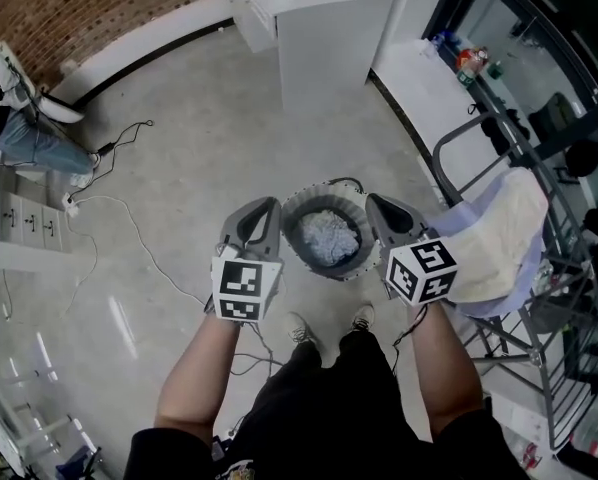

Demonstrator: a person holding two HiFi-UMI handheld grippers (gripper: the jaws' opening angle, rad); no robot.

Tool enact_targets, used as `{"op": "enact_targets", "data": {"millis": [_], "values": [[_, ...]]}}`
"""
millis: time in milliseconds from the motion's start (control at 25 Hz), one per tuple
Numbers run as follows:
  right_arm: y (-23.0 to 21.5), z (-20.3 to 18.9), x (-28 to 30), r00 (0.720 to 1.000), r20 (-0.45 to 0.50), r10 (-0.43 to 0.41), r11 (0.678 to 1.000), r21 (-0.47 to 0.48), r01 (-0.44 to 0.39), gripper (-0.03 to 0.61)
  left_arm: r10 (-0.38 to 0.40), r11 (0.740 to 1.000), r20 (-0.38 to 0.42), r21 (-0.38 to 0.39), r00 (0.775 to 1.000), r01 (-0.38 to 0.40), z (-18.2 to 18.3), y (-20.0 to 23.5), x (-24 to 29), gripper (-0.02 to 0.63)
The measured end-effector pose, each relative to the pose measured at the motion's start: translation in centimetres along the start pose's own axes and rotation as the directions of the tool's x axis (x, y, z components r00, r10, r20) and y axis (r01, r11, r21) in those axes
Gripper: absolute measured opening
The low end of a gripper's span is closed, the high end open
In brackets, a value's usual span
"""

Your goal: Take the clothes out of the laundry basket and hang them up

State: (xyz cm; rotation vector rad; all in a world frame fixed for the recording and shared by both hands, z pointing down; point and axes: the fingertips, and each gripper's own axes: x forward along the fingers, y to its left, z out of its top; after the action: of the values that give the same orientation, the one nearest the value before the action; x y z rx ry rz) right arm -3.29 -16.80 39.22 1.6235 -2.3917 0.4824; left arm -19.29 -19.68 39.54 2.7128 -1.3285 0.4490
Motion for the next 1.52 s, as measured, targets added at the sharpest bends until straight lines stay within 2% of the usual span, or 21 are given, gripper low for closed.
{"op": "enact_targets", "data": {"millis": [360, 840, 1240, 1400, 1520], "values": [[-0.8, -1.2, 3.0, 0.995, -0.044, 0.085, 0.996, 0.006, -0.085, 0.005, 0.059, 0.997, -0.015, -0.045, 0.998, -0.059, -1.2, 0.6, 1.2, 0.011], [-6.2, -3.8, 8.2, 0.966, -0.109, 0.234, 0.972, 0.03, -0.232, 0.005, 0.139, 0.987, -0.033, -0.08, 0.99, -0.141, -2.2, -1.7, 7.3, 0.012], [-9.7, -8.9, 12.3, 0.912, -0.167, 0.374, 0.927, 0.105, -0.36, 0.005, 0.22, 0.971, -0.095, -0.079, 0.971, -0.227, -4.9, -3.5, 12.7, 0.012], [-9.7, -11.6, 14.3, 0.901, -0.194, 0.389, 0.92, 0.131, -0.369, 0.005, 0.217, 0.97, -0.106, -0.085, 0.97, -0.226, -6.3, -3.0, 14.2, 0.012], [-9.5, -13.6, 15.4, 0.905, -0.203, 0.375, 0.925, 0.147, -0.35, 0.005, 0.192, 0.977, -0.097, -0.078, 0.977, -0.2, -8.2, -2.6, 14.8, 0.014]]}}
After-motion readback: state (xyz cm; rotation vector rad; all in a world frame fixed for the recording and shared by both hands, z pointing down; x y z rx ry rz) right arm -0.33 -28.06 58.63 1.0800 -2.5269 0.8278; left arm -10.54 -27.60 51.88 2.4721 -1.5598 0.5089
